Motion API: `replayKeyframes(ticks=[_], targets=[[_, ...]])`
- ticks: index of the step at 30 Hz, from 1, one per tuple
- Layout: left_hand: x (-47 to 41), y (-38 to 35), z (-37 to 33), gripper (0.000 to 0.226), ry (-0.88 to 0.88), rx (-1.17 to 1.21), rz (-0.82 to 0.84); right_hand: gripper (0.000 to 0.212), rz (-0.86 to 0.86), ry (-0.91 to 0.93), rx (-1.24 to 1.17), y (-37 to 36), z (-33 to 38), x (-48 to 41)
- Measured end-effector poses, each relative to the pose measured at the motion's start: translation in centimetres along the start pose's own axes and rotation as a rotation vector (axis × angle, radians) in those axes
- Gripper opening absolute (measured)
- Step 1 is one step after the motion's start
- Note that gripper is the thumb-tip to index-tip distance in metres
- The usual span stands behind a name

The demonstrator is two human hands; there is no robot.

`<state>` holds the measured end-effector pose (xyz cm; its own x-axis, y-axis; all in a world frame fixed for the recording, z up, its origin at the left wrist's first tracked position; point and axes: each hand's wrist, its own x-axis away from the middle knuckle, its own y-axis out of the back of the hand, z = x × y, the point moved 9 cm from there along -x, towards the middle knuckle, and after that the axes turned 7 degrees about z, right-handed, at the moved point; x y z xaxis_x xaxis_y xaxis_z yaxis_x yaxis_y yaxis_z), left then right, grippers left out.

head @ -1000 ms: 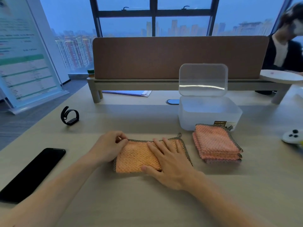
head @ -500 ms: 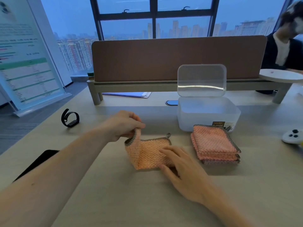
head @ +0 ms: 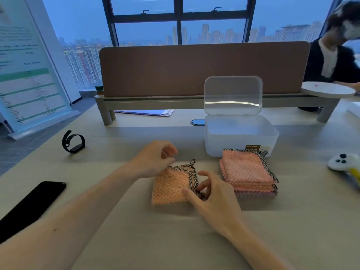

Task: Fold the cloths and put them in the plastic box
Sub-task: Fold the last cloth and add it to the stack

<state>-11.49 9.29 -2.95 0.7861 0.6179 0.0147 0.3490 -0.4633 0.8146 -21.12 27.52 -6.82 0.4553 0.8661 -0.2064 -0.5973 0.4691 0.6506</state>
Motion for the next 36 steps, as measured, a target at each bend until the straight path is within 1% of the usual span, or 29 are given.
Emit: replayKeyframes(ticks=[1, 2, 4, 7, 9, 11, 14, 16, 18, 20, 23, 26, 29, 32, 36], targets=[[0.2, -0.3, 0.1, 0.019, -0.055, -0.097, 0.061, 0.067, -0.002, 0.003, 0.032, 0.0, 0.2, -0.1], [0.4, -0.8, 0.2, 0.022, -0.093, -0.143, 0.126, 0.063, -0.002, 0.006, 0.064, -0.1, 0.4, -0.1], [0.6, -2.1, 0.0, 0.027, -0.147, -0.151, 0.203, 0.054, -0.002, 0.013, 0.115, -0.3, 0.8, 0.0], [-0.1, -3.4, -1.1, 0.028, -0.214, -0.203, 0.206, 0.045, -0.010, 0.030, 0.129, -0.6, 1.2, 0.3], [-0.8, -3.7, -1.5, 0.025, -0.222, -0.260, 0.200, 0.039, -0.013, 0.046, 0.132, -0.9, 1.3, 0.6], [-1.4, -3.7, -1.4, 0.022, -0.211, -0.257, 0.200, 0.034, -0.009, 0.056, 0.144, -1.2, 1.2, 0.9], [-1.9, -3.6, -0.9, 0.024, -0.194, -0.215, 0.217, 0.033, -0.040, 0.032, 0.072, -1.1, 0.8, 1.4], [-2.2, -3.8, -0.9, 0.018, -0.185, -0.235, 0.244, 0.032, -0.058, 0.016, 0.036, -0.9, 0.7, 1.4], [-2.4, -4.0, -1.0, 0.014, -0.174, -0.228, 0.266, 0.031, -0.053, 0.007, 0.036, -1.1, 0.6, 1.3], [-2.4, -4.0, -0.9, 0.014, -0.172, -0.206, 0.275, 0.029, -0.035, -0.003, 0.025, -1.3, 0.4, 1.3], [-2.2, -3.0, -0.6, 0.015, -0.183, -0.114, 0.256, 0.024, -0.027, 0.008, -0.042, -1.3, 0.3, 1.3], [-2.6, -1.4, -0.1, 0.017, -0.174, 0.003, 0.182, 0.017, -0.055, -0.017, -0.049, -0.8, 0.0, 0.9], [-2.9, -1.9, 0.5, 0.016, -0.164, -0.040, 0.139, 0.018, -0.056, -0.051, 0.022, -0.8, -0.4, 0.3], [-2.6, -2.9, 0.7, 0.013, -0.199, -0.119, 0.090, 0.021, -0.041, -0.060, 0.066, -1.0, -0.3, 0.2], [-2.1, -1.9, -0.1, 0.006, -0.267, -0.100, 0.000, 0.022, -0.055, -0.057, 0.051, -0.9, -0.4, 0.1]])
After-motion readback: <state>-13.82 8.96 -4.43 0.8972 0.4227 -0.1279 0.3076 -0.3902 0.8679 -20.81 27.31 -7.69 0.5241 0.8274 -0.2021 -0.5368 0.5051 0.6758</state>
